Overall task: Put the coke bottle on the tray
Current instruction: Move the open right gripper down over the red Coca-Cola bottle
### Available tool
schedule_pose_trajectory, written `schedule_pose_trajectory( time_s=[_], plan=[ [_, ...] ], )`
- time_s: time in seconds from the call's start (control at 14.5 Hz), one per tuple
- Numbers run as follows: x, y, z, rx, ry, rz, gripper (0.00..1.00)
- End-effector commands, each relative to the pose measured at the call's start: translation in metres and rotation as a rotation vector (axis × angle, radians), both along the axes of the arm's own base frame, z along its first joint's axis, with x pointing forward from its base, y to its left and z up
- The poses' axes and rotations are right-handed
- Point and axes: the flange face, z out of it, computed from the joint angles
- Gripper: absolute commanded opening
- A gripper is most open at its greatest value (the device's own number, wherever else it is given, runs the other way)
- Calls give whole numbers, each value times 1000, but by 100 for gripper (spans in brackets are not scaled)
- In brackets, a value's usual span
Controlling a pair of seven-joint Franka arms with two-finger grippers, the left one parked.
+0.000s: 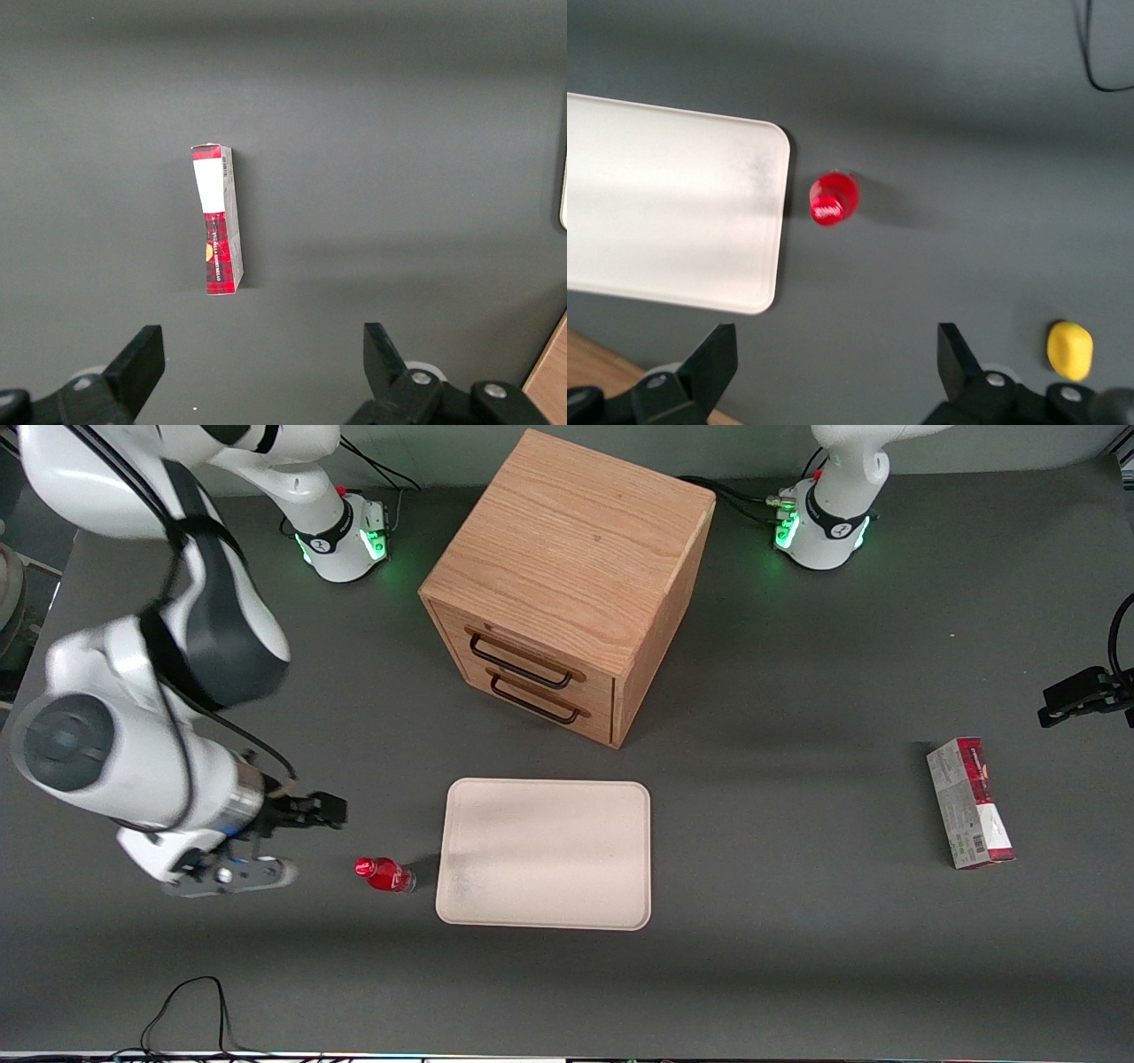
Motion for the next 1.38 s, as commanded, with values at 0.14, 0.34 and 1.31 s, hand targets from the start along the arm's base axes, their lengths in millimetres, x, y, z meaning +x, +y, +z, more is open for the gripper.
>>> schedule_pose_trajectory(
  time_s=[0.14,0.34,1.31],
  plan=[
    [22,6,-20,21,-38,-35,99],
    [23,15,-52,23,-41,-26,99],
    [24,2,-145,9,-99,-44,89]
  ],
)
